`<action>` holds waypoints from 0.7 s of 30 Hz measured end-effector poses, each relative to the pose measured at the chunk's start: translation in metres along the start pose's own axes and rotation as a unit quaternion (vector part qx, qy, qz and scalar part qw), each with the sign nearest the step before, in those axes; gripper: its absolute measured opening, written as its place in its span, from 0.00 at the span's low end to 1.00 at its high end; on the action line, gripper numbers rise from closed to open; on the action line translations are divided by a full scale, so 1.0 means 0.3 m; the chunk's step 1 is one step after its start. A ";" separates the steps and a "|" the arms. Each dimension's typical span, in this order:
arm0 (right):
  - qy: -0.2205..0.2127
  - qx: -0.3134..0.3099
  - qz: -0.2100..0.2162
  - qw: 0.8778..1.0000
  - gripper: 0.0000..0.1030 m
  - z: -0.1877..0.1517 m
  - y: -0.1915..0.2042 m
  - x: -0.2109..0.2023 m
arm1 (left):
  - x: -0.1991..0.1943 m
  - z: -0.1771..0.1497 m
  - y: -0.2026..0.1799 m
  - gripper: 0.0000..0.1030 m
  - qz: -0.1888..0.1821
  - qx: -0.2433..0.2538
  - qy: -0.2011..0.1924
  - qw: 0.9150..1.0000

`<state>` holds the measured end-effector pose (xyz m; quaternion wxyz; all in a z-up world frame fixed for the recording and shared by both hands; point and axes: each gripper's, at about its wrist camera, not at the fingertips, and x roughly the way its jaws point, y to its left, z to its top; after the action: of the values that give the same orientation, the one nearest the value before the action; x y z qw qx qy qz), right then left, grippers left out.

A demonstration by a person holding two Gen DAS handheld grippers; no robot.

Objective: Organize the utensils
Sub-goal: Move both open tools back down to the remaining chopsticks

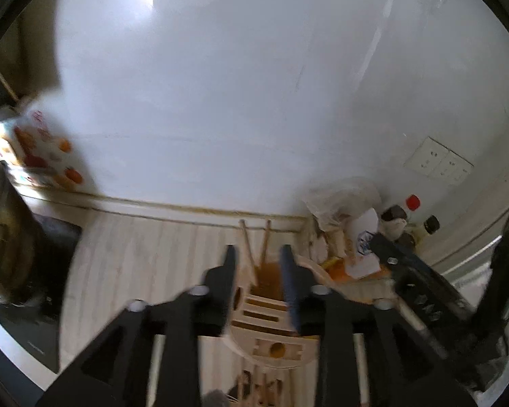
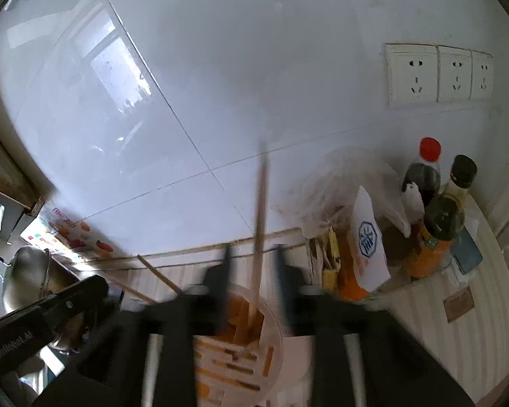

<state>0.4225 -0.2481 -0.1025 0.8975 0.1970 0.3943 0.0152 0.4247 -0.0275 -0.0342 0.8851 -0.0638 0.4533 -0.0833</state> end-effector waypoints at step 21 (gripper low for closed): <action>-0.005 0.013 -0.058 0.998 0.82 -0.283 -0.082 -0.285 | 0.013 -0.389 0.186 1.00 0.120 0.010 0.025 0.992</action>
<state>0.2999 -0.2575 -0.1034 0.8962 0.1855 0.4006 -0.0434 0.3370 0.0218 -0.1155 0.8777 0.0016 0.4788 0.0177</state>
